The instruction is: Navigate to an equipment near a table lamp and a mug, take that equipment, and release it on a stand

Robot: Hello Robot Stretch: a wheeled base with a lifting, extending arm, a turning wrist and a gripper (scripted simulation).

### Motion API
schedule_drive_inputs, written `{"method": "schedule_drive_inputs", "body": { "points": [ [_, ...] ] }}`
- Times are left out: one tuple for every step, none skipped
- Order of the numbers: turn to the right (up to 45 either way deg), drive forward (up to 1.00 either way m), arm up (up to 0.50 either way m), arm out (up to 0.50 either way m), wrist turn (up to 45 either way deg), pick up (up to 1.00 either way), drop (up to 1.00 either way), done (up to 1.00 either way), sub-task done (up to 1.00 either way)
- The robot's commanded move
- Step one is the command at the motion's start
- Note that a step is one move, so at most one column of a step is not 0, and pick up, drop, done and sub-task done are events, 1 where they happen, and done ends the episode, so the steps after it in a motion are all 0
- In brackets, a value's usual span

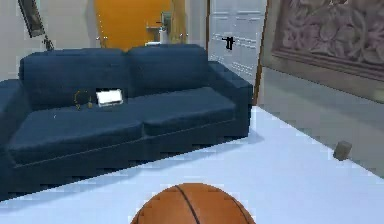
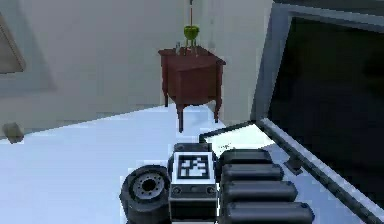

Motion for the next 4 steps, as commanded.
{"method": "schedule_drive_inputs", "body": {
  "points": [
    [45.0, 0.00, 0.00, 0.00, 0.0, 0.00, 0.00, 0.00, 0.00],
    [45.0, 0.00, 0.00, 0.00, 0.0, 0.00, 0.00, 0.00, 0.00],
    [15.0, 0.00, 0.00, 0.00, 0.0, 0.00, 0.00, 0.00, 0.00],
    [-45.0, 0.00, 0.00, 0.00, 0.0, 0.00, 0.00, 0.00, 0.00]
  ]
}}
